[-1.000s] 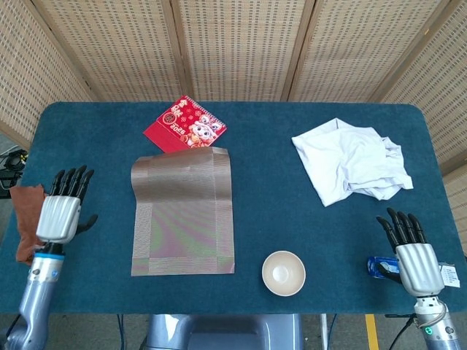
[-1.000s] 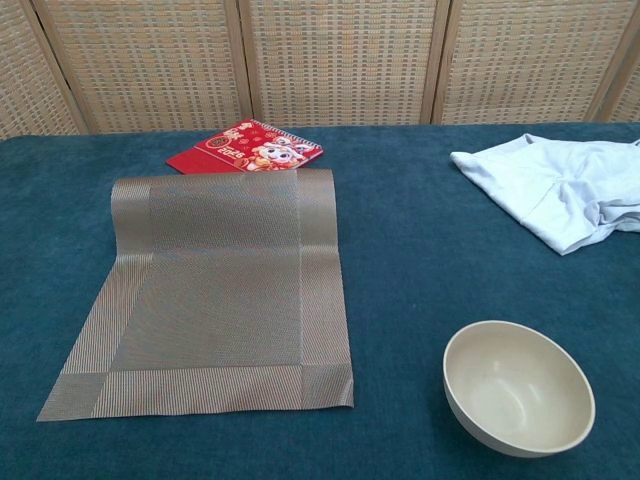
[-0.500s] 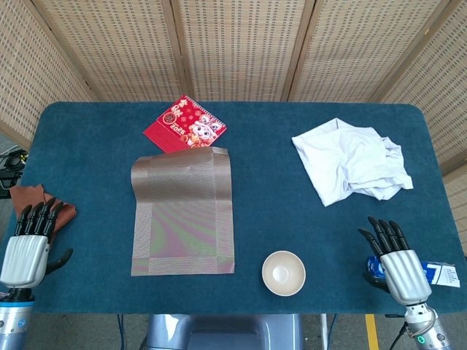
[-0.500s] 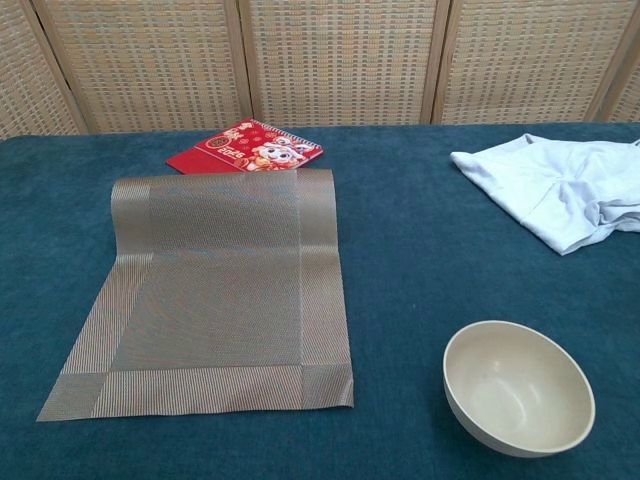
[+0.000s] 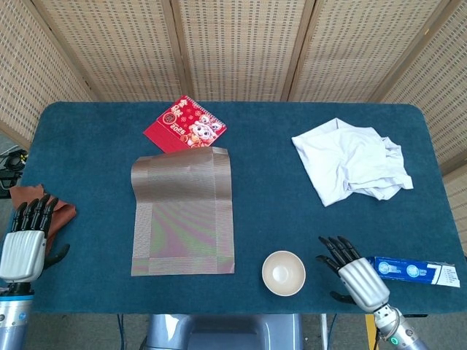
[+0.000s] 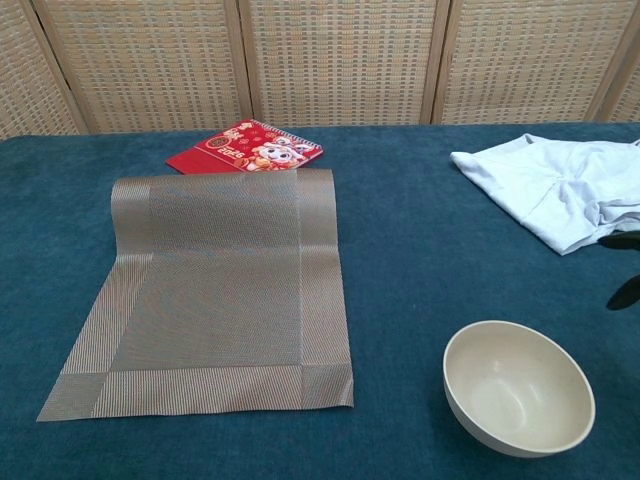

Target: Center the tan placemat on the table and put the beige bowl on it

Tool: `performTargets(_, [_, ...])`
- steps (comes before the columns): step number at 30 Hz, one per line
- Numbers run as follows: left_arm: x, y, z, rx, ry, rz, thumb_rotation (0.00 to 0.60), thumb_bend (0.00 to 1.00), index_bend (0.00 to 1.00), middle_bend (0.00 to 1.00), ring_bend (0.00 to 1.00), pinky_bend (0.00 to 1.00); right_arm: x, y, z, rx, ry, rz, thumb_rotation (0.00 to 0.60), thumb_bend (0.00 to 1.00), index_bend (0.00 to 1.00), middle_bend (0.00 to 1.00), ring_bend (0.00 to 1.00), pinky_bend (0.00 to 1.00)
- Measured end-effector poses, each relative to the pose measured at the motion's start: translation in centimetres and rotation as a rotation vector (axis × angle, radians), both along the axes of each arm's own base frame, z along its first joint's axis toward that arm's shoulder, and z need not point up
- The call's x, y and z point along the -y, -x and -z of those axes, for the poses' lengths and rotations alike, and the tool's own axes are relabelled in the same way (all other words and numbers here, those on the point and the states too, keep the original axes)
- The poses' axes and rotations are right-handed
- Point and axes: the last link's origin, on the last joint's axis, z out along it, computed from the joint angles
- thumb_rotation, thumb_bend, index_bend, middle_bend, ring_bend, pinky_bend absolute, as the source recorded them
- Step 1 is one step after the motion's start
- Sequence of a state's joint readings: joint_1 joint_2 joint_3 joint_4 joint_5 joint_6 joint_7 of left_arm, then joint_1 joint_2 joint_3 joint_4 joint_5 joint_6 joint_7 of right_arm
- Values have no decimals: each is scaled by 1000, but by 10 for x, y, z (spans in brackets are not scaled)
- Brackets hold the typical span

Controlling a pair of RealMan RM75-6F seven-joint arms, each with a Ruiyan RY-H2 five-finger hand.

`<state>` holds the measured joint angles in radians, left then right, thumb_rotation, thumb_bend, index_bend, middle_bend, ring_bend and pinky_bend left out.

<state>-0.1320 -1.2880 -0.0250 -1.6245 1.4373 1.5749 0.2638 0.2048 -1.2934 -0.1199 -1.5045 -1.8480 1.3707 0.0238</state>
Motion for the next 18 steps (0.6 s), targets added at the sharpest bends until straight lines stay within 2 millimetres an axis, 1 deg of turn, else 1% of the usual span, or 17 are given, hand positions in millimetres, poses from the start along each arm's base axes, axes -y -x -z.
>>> performTargets(4, [-1,1,-2,6,-5,-1,600,198,0,0,0,0,-3,-6,8,-4,-28,-12,600,149,266,19,0,53])
performTargets(13, [-4,6,-1,1,0,-23,600,198,0,0,0,0,-10,-15,25,42,-59,-14,600,209,345,44,0,60])
performTargets(18, [-4,4,-1,2,-4,-19,600,198,0,0,0,0,-10,-18,33,57,-64,-19,600,244,397,71,0,80])
